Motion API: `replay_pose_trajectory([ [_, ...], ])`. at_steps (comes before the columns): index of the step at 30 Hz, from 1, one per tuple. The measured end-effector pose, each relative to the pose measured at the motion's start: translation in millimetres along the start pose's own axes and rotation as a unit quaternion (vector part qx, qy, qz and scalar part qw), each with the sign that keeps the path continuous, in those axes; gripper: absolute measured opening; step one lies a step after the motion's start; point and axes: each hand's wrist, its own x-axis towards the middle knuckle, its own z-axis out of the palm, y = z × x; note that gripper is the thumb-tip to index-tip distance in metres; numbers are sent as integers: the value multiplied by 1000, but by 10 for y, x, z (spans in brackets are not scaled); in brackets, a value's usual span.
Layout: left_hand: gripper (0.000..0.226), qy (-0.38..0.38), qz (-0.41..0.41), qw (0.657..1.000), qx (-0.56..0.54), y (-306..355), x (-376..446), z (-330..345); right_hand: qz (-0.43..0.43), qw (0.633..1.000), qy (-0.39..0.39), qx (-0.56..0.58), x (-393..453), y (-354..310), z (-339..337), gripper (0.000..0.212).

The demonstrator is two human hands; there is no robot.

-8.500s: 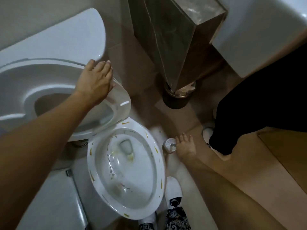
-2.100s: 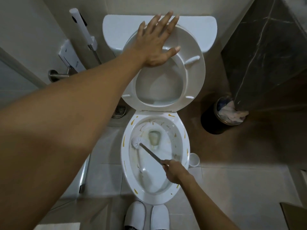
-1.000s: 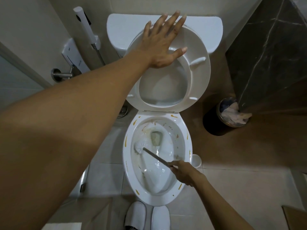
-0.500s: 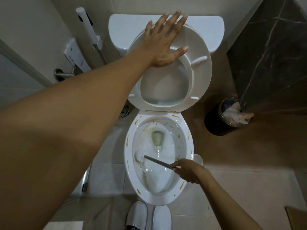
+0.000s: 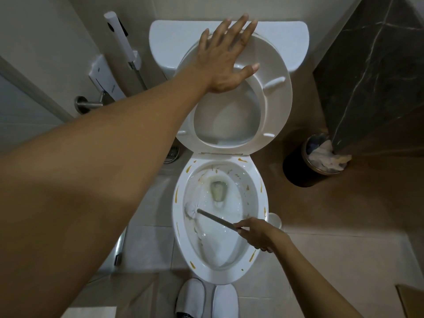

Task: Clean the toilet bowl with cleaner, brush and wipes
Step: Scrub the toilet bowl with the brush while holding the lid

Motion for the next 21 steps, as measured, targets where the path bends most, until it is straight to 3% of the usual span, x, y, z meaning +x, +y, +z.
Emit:
replay_pose_trajectory([
  [6, 77, 0, 1, 1000, 6, -9, 8, 8, -15, 997, 68, 24, 167, -98, 43, 36],
  [10, 78, 2, 0, 1000, 7, -10, 6, 8, 1, 1000, 17, 10, -8, -18, -63, 32],
  [14, 78, 5, 2, 1000, 15, -6, -6, 7, 36, 994, -65, -85, -195, -29, -329, 34],
  [21, 79, 1, -4, 1000, 15, 7, 5, 15, 19, 993, -55, -98, -172, 38, -295, 35],
])
